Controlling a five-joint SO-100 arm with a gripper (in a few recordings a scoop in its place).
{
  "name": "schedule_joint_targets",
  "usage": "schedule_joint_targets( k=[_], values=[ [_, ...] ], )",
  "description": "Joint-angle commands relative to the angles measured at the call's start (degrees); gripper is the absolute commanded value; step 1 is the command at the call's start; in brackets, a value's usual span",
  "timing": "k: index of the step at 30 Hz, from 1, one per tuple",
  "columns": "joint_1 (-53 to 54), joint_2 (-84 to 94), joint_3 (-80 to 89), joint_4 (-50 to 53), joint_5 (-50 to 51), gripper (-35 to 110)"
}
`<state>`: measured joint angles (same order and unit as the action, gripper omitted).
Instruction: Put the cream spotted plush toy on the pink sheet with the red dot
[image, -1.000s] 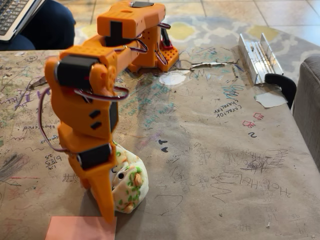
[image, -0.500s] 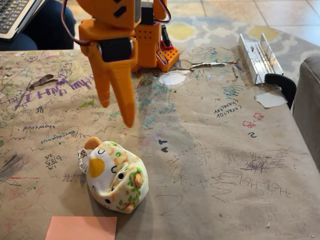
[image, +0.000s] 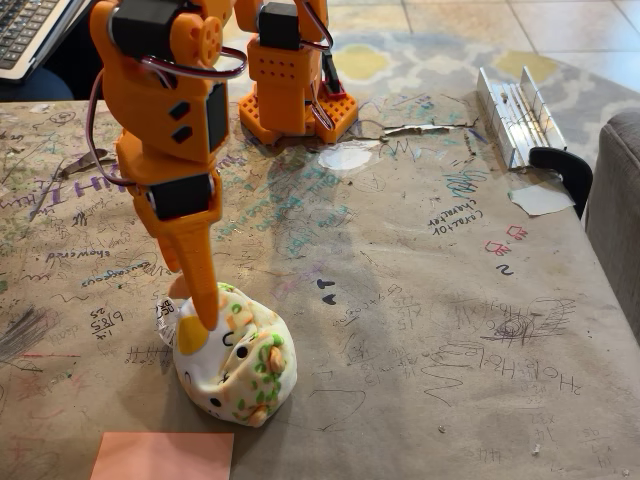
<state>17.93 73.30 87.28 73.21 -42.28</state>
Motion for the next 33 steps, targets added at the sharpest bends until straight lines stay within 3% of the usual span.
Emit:
schedule_joint_targets(
  k=[1,16,19,20,23,28,33],
  values=[
    [-1.58,-1.05,-3.08,-0.35,-3.08,41],
    [-5.19,-16.70,-21.09,7.12,-2.72,36],
    [-5.10,-21.09,-28.92,13.36,-1.85,19],
    [-5.01,-21.80,-30.67,13.71,-0.26,3],
    [-4.39,-21.53,-32.78,16.00,-0.35,0],
    [-4.57,-6.15,-18.46,9.14,0.35,0],
    [-9.40,27.60,12.30,-4.66,1.93,0]
  ],
)
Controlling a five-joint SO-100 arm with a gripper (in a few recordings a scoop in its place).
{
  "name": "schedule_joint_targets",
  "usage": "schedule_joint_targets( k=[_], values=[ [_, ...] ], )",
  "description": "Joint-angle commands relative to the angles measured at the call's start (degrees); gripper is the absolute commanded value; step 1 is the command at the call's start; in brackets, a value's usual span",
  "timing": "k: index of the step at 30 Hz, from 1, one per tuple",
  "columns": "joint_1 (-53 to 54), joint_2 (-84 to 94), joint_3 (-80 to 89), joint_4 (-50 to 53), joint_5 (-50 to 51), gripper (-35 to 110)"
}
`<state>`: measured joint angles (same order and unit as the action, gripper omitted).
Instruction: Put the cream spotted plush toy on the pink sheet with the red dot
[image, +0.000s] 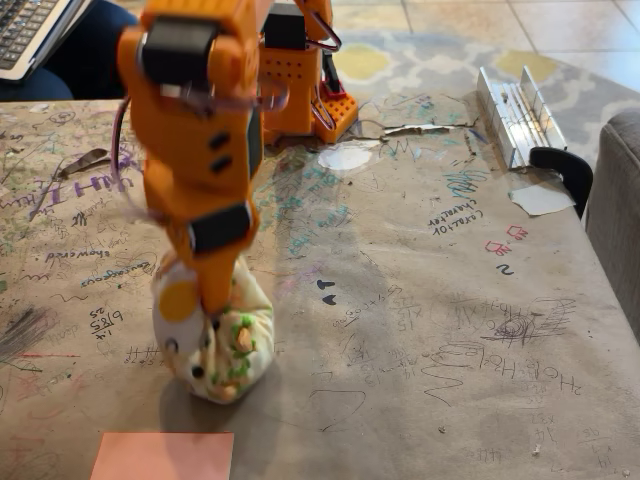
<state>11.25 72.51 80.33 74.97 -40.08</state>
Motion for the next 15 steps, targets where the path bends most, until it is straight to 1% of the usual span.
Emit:
schedule_joint_targets(
  k=[1,4,7,12,15],
  values=[
    [-4.31,36.83,25.40,-8.96,0.70,0],
    [-8.79,60.12,37.62,-12.74,4.57,0],
    [-12.48,77.26,42.19,-13.45,7.56,0],
    [-15.29,89.65,39.11,-13.97,10.46,0],
    [-15.38,98.00,38.67,-19.25,10.90,0]
  ],
)
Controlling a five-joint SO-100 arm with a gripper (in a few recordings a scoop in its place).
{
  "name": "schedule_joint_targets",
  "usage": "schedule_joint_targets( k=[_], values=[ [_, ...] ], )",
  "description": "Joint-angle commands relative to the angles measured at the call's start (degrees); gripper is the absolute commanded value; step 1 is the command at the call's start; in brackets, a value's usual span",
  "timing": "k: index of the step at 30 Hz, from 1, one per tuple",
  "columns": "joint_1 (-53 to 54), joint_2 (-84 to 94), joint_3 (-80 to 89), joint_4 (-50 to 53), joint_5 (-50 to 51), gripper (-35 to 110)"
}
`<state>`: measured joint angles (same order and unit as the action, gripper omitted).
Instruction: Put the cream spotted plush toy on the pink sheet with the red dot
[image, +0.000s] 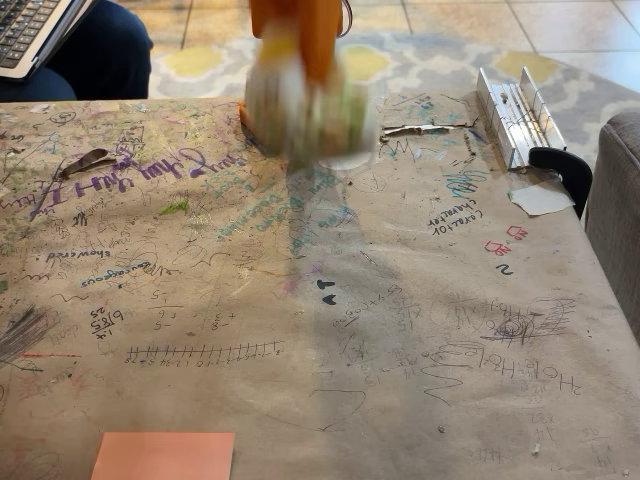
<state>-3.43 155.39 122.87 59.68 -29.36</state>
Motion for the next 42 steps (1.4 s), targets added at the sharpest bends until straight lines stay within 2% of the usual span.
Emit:
schedule_joint_targets(
  k=[1,4,9,12,14,16,17,18,19,20,21,22,25,32,39,42],
  values=[
    [-0.44,17.93,-3.34,-6.24,0.00,0],
    [-0.44,22.76,-2.99,-9.84,-1.32,0],
    [2.11,20.83,0.79,-17.31,-1.85,0],
    [5.27,11.95,0.35,-25.31,-2.20,0],
    [8.35,-3.60,-7.12,-31.90,-1.85,0],
    [11.60,-33.05,-31.90,-29.18,-1.05,0],
    [12.74,-51.33,-51.24,-21.71,-3.25,2],
    [13.36,-70.49,-77.61,-5.10,-7.91,30],
    [14.50,-87.63,-104.85,10.63,-9.58,67],
    [16.00,-104.50,-133.42,21.36,-9.84,74],
    [16.79,-119.27,-155.57,26.98,-12.13,74],
    [17.49,-125.77,-162.51,31.46,-12.22,72],
    [18.90,-126.91,-162.60,40.78,-7.73,64],
    [22.50,-127.71,-162.33,40.96,-7.73,49],
    [21.80,-126.56,-162.25,40.87,-8.79,39],
    [21.45,-127.53,-162.25,40.87,-9.58,26]
  ],
)
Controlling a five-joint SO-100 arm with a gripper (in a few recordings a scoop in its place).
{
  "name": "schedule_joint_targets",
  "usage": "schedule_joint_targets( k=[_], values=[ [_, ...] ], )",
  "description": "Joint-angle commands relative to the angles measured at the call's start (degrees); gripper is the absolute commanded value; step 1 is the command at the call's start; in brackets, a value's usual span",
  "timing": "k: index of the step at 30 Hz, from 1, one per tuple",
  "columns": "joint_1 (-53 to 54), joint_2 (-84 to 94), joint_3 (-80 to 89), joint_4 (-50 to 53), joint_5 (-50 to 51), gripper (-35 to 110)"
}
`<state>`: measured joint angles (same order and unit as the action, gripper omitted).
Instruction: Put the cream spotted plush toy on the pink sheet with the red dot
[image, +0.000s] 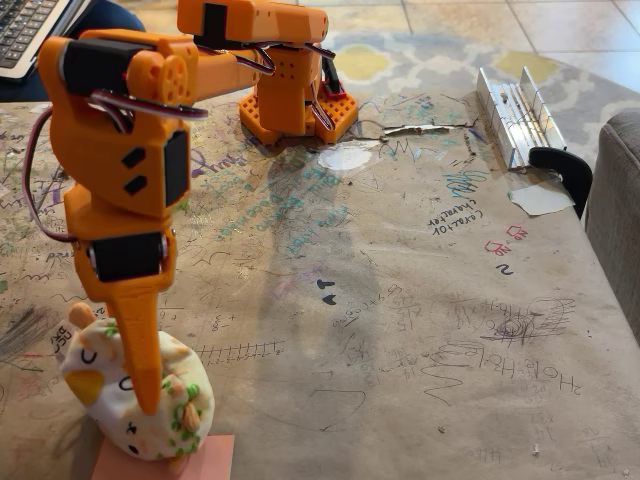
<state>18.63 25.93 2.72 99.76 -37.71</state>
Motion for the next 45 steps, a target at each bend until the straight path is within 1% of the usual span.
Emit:
schedule_joint_targets(
  k=[1,7,9,12,15,17,21,26,30,38,40,43,45],
  values=[
    [-0.79,1.41,-42.10,0.79,-1.93,25],
    [-0.35,-3.60,-42.19,0.97,-11.34,21],
    [0.79,-6.94,-42.28,0.97,-14.06,13],
    [2.29,-12.13,-42.28,0.88,-16.79,11],
    [2.72,-14.41,-42.28,0.70,-16.96,11],
    [2.46,-14.94,-42.28,0.70,-16.79,0],
    [1.76,-15.29,-42.28,0.79,-15.91,0],
    [0.79,-8.35,-42.19,0.88,-7.12,0],
    [0.00,-0.44,-42.10,0.97,-2.46,0],
    [-1.41,25.14,-41.48,1.05,3.78,0],
    [-1.32,32.08,-41.48,1.05,7.03,0],
    [-0.44,42.98,-41.48,1.05,14.85,0],
    [-0.62,48.69,-41.57,1.05,17.31,0]
  ],
)
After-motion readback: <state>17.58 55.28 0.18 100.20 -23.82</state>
